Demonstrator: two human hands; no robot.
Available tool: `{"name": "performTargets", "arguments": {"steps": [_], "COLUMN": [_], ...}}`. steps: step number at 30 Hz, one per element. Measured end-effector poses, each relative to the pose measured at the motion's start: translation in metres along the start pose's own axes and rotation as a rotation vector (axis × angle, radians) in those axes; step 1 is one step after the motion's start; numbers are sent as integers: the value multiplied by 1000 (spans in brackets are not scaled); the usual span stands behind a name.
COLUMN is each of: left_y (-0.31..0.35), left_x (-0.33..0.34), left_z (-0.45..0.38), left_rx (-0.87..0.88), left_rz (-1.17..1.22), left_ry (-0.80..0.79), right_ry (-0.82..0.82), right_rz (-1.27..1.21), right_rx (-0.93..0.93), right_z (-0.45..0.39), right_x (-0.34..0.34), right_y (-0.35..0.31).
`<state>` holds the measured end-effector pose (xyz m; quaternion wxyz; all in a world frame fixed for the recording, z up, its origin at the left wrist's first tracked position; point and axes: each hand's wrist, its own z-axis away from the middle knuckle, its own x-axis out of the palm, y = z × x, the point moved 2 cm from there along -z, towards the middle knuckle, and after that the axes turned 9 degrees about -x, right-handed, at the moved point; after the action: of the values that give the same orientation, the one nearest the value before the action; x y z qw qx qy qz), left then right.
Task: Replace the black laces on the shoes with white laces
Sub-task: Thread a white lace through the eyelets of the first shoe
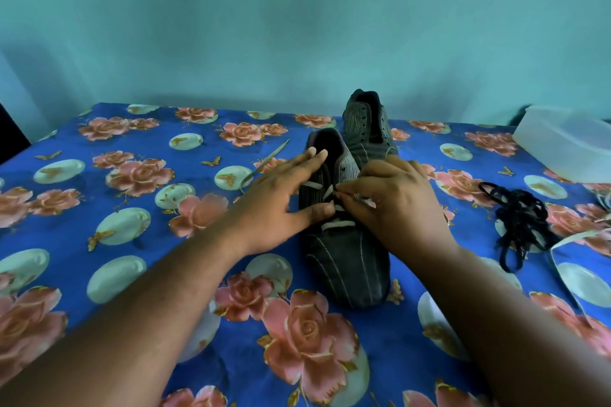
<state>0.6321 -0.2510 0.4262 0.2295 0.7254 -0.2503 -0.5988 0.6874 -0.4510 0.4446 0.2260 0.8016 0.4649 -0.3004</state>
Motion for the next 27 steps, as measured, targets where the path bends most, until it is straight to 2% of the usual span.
{"name": "performTargets", "arguments": {"steps": [6,10,11,13,16,18,22,24,25,27], "left_y": [-1,-1,0,1,-1,-2,2,2,2,0], "left_x": [4,6,6,6,7,7,8,8,7,7], "left_z": [1,0,0,0,0,0,-1,-1,-1,0], "left_rx": [-4,2,5,-1,0,1,0,-1,-1,3], "left_rz": [110,151,152,161,204,220,176,173,169,164], "left_ry": [-77,-99,-99,-106,-111,-110,-109,-108,-107,-106], "right_ry": [-109,-259,-275,-248,-119,-62,-226,-247,-219,-163], "right_rz": [-453,-982,-1049,-993,-701,-652,-1050,-1137,-1061,-739], "right_rx": [263,455,472,437,345,286,405,489,477,354], "right_z": [2,9,10,12,9,8,9,9,10,9], "right_x": [8,5,3,1,2,1,1,2,3,4], "right_y": [6,12,13,15,14,14,13,11,12,13]}}
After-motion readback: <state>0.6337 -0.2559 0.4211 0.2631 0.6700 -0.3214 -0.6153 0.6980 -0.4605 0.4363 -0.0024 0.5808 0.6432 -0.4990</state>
